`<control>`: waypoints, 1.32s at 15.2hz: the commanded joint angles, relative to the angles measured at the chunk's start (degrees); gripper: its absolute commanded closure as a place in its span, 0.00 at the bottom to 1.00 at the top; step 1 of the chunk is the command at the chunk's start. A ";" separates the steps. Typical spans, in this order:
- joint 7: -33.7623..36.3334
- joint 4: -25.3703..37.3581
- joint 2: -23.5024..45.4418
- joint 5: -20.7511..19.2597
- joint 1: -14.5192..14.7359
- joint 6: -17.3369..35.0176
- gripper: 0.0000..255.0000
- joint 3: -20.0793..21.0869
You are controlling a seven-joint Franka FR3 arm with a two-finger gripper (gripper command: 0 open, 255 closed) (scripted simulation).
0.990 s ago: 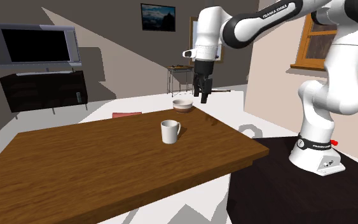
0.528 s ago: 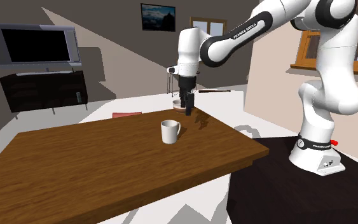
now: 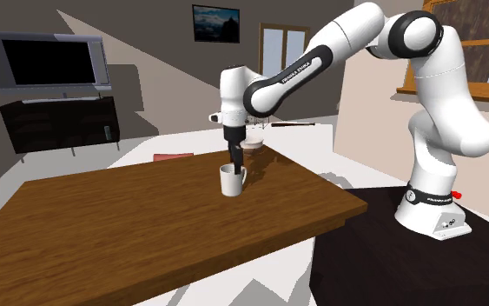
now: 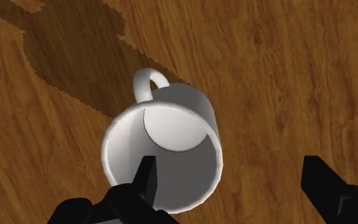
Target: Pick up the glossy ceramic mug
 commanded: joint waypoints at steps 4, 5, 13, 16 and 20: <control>-0.28 0.95 3.64 0.14 -0.39 2.47 0.00 -0.03; -0.25 0.76 4.06 0.16 -0.40 3.07 0.00 -0.02; -0.26 0.25 5.16 0.21 -0.48 4.68 1.00 0.01; -0.25 0.26 5.17 0.21 -0.48 4.68 1.00 0.01; -0.22 0.50 4.72 0.19 -0.42 4.00 1.00 0.00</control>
